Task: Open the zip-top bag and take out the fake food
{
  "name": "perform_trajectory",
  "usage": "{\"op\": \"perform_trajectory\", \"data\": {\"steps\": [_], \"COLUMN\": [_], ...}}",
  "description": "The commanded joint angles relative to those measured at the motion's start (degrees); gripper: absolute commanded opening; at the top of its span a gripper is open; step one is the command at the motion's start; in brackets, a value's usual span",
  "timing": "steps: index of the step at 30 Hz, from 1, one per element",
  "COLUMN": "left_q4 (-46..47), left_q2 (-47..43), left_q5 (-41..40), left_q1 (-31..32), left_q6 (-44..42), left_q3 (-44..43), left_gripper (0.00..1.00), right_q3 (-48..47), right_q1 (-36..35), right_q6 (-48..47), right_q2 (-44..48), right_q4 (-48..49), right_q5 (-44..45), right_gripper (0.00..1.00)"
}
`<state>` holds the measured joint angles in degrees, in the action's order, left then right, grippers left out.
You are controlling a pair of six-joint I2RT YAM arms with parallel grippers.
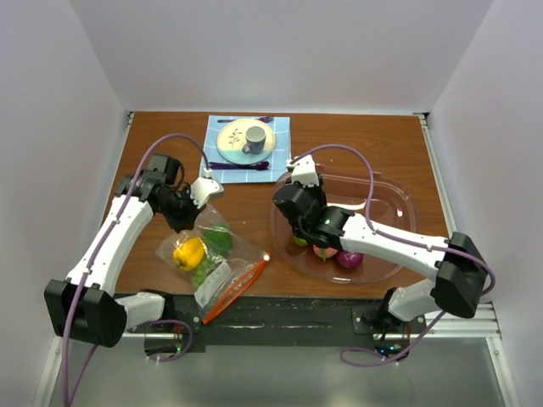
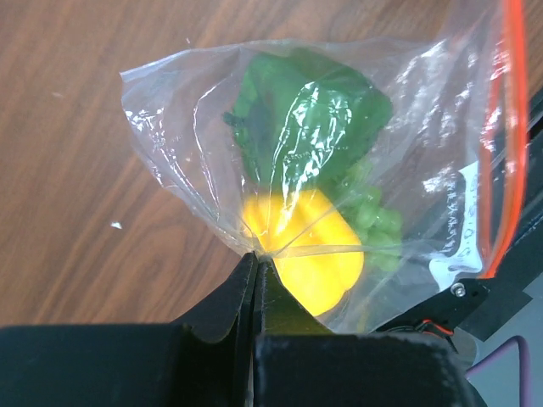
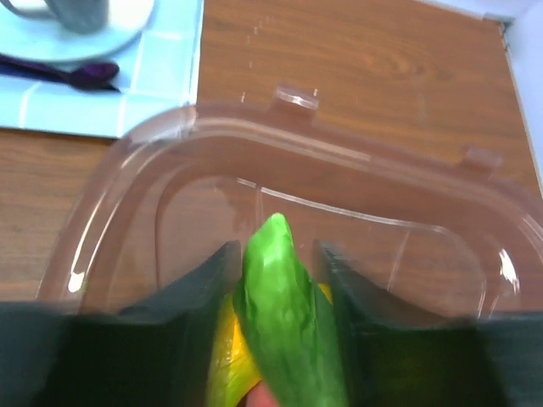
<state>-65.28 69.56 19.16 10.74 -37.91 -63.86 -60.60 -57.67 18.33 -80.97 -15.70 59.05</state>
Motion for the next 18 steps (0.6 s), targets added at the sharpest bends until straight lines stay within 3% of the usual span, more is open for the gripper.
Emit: {"op": "perform_trajectory", "data": {"steps": [1,2,6,9,13,16,18], "left_q4": [4.0,5.1,6.1,3.9,-4.2,-2.9,0.3], "left_q2": [-0.7,-0.4,-0.6,-3.6,-0.8,-2.2,-2.2], "left_q5": [-2.5,-3.8,-9.5,-6.8,-2.6,-2.0,-6.5], "left_q1": [0.6,0.7,3.2,5.0,6.0,6.2,6.2], "left_q6": [2.2,2.7,6.6,8.3,9.8,9.4,9.2], "left_q3": [4.3,6.4,5.6,-1.4,-10.7,-7.8,-3.5], "left_gripper": [0.00,0.00,0.00,0.00,0.00,0.00,0.00], "right_q3": [0.4,0.7,3.5,5.5,6.4,6.7,7.2], "right_q1": [-0.2,-0.2,-2.3,-4.9,-8.6,-10.8,-12.3], "right_q6": [3.6,2.6,-3.5,-7.2,-8.7,-7.3,-5.8], "right_q2": [-0.8,0.5,7.0,11.4,11.8,10.0,9.1], "right_q4": [-2.7,-0.9,5.7,9.5,9.8,8.6,8.8], "right_q5": [1.4,1.3,-0.4,-4.7,-6.1,-7.7,-10.0], "right_gripper": [0.86,0.99,0.99,0.99,0.99,0.95,0.91]}}
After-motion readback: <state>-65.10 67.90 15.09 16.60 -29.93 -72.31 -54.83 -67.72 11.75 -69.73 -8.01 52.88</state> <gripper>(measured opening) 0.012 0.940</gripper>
